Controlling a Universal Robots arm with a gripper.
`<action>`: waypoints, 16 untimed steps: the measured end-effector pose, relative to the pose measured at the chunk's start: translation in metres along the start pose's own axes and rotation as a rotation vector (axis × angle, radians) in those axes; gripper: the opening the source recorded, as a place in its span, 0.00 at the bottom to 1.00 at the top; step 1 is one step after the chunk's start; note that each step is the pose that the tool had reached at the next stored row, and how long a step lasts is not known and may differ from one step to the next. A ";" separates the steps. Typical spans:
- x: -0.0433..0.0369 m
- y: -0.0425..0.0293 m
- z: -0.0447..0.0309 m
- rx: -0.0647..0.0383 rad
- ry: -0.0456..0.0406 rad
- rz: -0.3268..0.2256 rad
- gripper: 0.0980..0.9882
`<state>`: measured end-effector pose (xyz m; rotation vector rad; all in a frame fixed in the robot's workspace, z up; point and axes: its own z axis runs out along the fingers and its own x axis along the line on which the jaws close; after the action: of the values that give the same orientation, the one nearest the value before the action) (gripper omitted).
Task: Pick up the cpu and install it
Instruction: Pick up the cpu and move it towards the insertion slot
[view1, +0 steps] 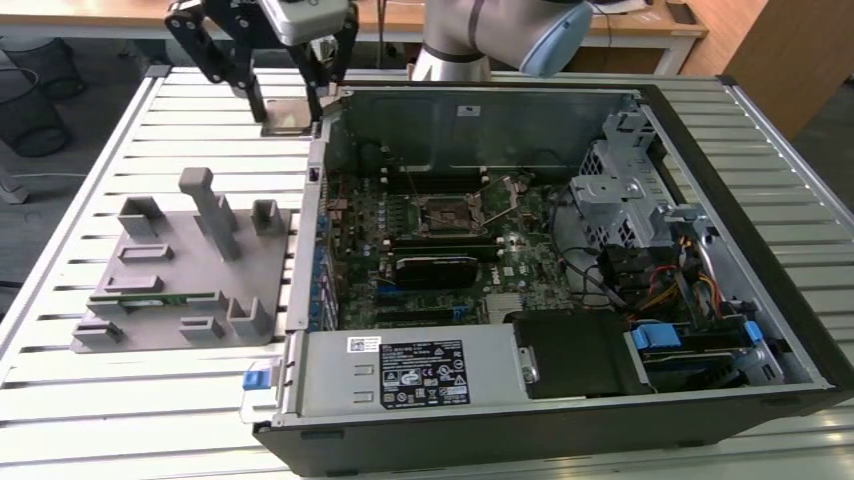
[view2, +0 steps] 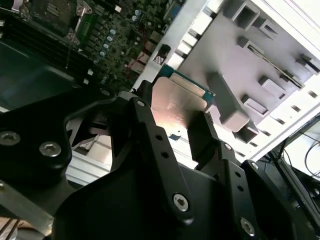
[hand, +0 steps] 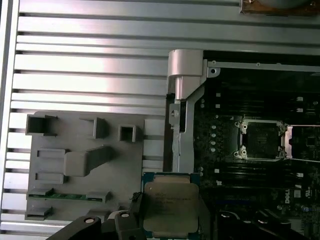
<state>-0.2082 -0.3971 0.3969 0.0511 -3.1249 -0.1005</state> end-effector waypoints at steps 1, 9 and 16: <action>-0.0045 -0.0002 0.0008 0.000 0.0000 0.000 0.48; -0.0410 -0.0007 0.0091 0.000 0.0000 0.000 0.48; -0.0729 -0.0003 0.0116 0.000 0.0000 0.000 0.48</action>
<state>-0.1355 -0.3943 0.3843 0.0510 -3.1248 -0.1005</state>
